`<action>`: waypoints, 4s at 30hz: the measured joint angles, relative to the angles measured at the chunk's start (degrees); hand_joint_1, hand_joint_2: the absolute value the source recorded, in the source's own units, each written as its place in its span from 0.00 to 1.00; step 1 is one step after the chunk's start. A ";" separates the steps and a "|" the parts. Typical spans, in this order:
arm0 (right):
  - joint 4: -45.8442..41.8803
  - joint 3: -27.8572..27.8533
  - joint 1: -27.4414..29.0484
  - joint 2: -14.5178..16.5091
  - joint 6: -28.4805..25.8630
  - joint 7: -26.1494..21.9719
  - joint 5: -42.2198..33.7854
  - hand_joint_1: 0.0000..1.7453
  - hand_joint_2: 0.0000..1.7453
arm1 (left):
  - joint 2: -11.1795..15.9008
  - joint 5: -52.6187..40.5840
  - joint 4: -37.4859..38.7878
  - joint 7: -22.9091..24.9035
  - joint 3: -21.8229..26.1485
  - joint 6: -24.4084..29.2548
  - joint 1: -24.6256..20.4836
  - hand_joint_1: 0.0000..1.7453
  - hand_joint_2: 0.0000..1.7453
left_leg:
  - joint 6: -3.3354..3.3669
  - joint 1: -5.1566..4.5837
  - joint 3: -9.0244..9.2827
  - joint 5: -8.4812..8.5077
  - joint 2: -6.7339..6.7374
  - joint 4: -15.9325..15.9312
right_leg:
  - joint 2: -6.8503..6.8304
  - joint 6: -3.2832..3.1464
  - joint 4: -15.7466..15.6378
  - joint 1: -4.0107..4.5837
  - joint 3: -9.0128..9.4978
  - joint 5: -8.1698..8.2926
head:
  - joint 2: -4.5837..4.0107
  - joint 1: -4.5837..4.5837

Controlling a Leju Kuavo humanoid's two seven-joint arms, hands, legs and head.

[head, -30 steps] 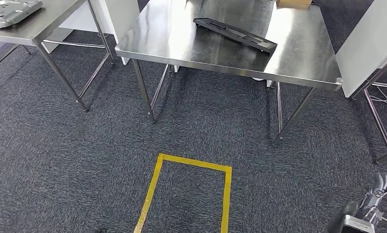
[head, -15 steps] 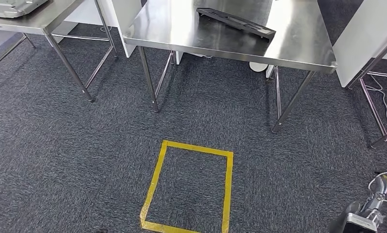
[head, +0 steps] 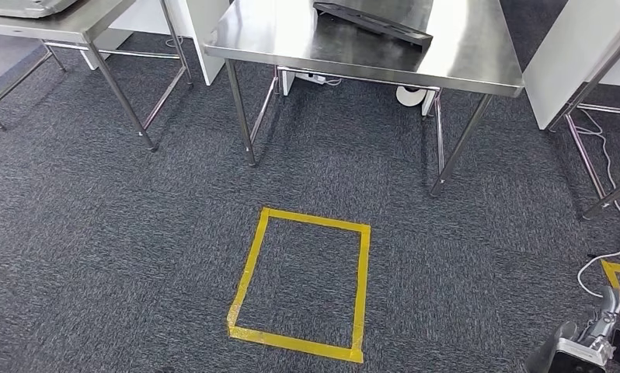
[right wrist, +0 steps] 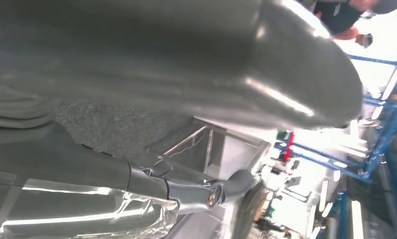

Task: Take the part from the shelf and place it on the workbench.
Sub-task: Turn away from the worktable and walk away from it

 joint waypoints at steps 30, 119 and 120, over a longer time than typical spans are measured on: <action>3.58 -1.01 -2.62 0.36 -0.35 2.08 0.90 0.00 0.00 | 0.07 -0.23 0.05 1.02 0.02 2.16 0.30 0.00 0.00 | -0.12 -0.22 -5.11 4.65 3.71 0.12 | -5.12 -1.49 -2.42 0.33 8.90 -6.96 | 0.00 -0.03; 84.36 11.38 -21.75 -2.31 13.75 50.02 40.19 0.00 0.00 | -3.80 -9.38 0.61 16.69 -1.54 10.87 1.74 0.00 0.00 | -0.89 0.47 -12.73 3.34 1.70 8.25 | -3.95 -1.88 -1.58 0.05 6.49 -5.70 | 0.00 0.13; 84.38 11.35 -21.26 -2.23 13.60 50.06 40.15 0.00 0.00 | -3.57 -9.72 0.61 16.62 -1.68 10.58 1.69 0.00 0.00 | -0.75 0.41 -10.40 4.74 2.90 4.27 | -4.52 -1.56 -1.51 0.26 6.54 -5.98 | 0.00 0.12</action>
